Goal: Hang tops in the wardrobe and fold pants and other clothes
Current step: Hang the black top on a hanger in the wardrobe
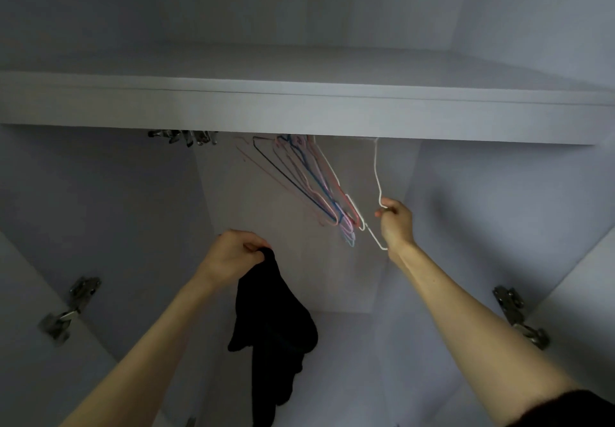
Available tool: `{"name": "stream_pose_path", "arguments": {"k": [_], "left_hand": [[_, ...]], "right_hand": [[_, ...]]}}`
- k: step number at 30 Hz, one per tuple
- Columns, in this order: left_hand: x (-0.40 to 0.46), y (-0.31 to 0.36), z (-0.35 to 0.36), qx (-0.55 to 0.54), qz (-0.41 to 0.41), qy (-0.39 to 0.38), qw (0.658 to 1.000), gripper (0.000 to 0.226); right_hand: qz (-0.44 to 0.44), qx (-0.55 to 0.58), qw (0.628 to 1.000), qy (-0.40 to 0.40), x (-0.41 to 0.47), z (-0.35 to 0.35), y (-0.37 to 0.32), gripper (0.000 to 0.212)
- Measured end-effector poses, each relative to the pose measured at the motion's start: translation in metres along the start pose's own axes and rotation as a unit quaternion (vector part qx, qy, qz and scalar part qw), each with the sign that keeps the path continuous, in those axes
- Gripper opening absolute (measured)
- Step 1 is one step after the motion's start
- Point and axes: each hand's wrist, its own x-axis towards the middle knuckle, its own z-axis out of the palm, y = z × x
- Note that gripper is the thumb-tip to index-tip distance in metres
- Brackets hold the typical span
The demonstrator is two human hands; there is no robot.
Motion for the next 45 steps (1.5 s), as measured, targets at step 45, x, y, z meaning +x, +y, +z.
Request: {"name": "stream_pose_path", "arguments": {"k": [45], "left_hand": [[-0.015, -0.022, 0.077, 0.015, -0.094, 0.043, 0.994, 0.019]], "right_hand": [[0.239, 0.347, 0.905, -0.059, -0.076, -0.110, 0.114, 0.039]]}}
